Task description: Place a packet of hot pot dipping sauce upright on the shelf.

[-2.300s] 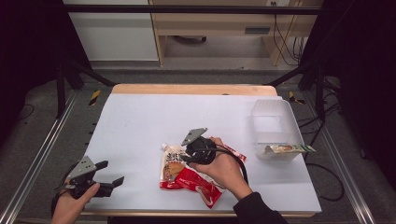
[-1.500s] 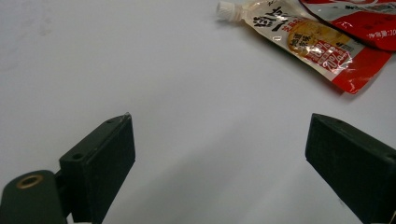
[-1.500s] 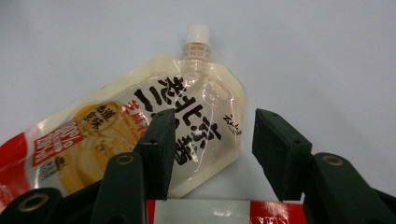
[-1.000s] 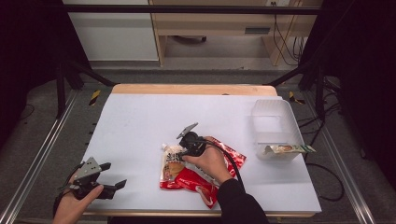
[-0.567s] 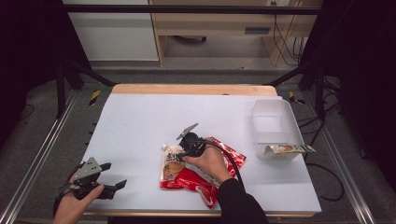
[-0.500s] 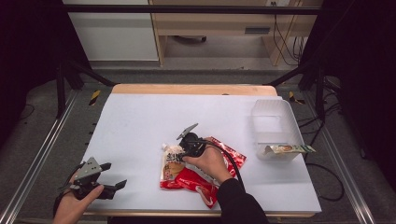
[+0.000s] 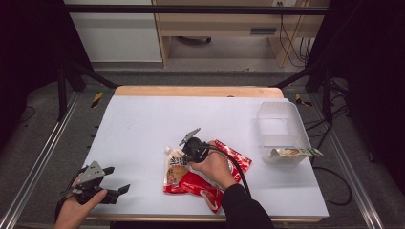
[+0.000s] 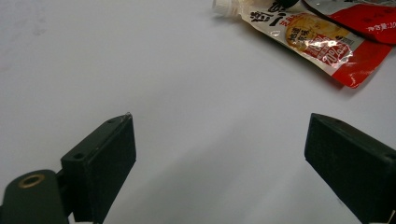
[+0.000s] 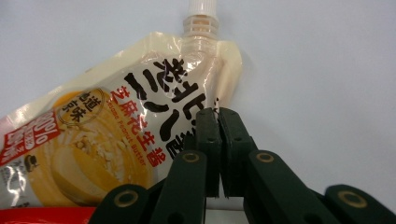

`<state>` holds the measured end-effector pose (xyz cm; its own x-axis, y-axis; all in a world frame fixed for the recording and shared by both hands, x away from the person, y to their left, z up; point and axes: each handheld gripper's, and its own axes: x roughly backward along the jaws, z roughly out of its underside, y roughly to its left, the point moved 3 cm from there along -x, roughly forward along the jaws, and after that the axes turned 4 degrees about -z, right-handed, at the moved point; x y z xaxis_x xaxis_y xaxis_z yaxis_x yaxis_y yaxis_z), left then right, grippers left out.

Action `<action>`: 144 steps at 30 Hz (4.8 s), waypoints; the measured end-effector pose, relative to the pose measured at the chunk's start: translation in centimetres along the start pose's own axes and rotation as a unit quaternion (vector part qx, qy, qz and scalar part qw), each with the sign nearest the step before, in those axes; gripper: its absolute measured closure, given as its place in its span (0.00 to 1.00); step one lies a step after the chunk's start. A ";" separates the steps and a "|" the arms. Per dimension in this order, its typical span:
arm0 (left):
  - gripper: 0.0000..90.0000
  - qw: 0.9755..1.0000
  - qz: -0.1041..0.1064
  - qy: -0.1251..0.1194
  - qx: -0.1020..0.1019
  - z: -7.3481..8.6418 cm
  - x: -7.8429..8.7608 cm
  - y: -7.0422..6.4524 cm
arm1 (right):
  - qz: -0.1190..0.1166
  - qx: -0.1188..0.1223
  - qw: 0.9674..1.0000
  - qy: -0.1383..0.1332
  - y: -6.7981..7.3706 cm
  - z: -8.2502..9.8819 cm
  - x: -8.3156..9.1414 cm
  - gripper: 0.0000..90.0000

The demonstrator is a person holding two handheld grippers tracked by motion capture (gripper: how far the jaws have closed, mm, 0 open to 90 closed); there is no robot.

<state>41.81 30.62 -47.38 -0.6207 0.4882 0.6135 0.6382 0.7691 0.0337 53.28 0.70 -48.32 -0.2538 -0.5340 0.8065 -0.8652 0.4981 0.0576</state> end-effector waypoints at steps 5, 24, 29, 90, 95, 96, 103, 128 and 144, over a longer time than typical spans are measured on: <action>0.10 1.000 -0.001 0.000 -0.001 0.0 0.0 0.0 | 0.006 0.016 1.000 -0.025 0.9 -0.9 1.3 0.99; 0.10 1.000 -0.008 0.009 -0.012 0.1 -0.1 -0.1 | 0.006 0.068 0.993 -0.101 4.7 -3.3 5.8 1.00; 0.10 1.000 -0.012 0.006 -0.010 0.0 0.0 -0.1 | 0.006 0.072 0.990 -0.121 5.3 -3.6 7.0 1.00; 0.31 0.986 0.059 -0.015 -0.153 -16.3 -0.6 -5.0 | 0.016 0.096 0.978 -0.183 5.5 -3.1 14.4 1.00; 0.38 0.984 0.068 -0.015 -0.164 -17.1 -0.8 -5.5 | 0.011 0.097 0.978 -0.183 5.6 -3.1 14.4 1.00; 0.39 0.983 0.070 -0.013 -0.167 -17.2 -0.8 -5.5 | 0.010 0.097 0.978 -0.183 5.7 -3.1 14.4 1.00; 0.51 0.982 0.083 -0.013 -0.169 -17.9 -0.3 -5.4 | 0.006 0.096 0.977 -0.188 5.8 -3.3 14.5 1.00; 0.70 0.983 0.098 -0.004 -0.154 -17.5 -0.8 -4.4 | -0.004 0.093 0.978 -0.189 6.0 -3.5 14.3 1.00; 0.79 0.979 0.100 -0.003 -0.175 -18.2 -0.1 -5.8 | -0.003 0.077 0.977 -0.197 5.0 -2.8 14.7 1.00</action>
<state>46.45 18.65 -33.28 -0.4689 0.6183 0.6308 0.8640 0.4695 0.1819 46.43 -2.70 -34.54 -0.3685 -0.7739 0.5150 -0.9146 0.4011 -0.0518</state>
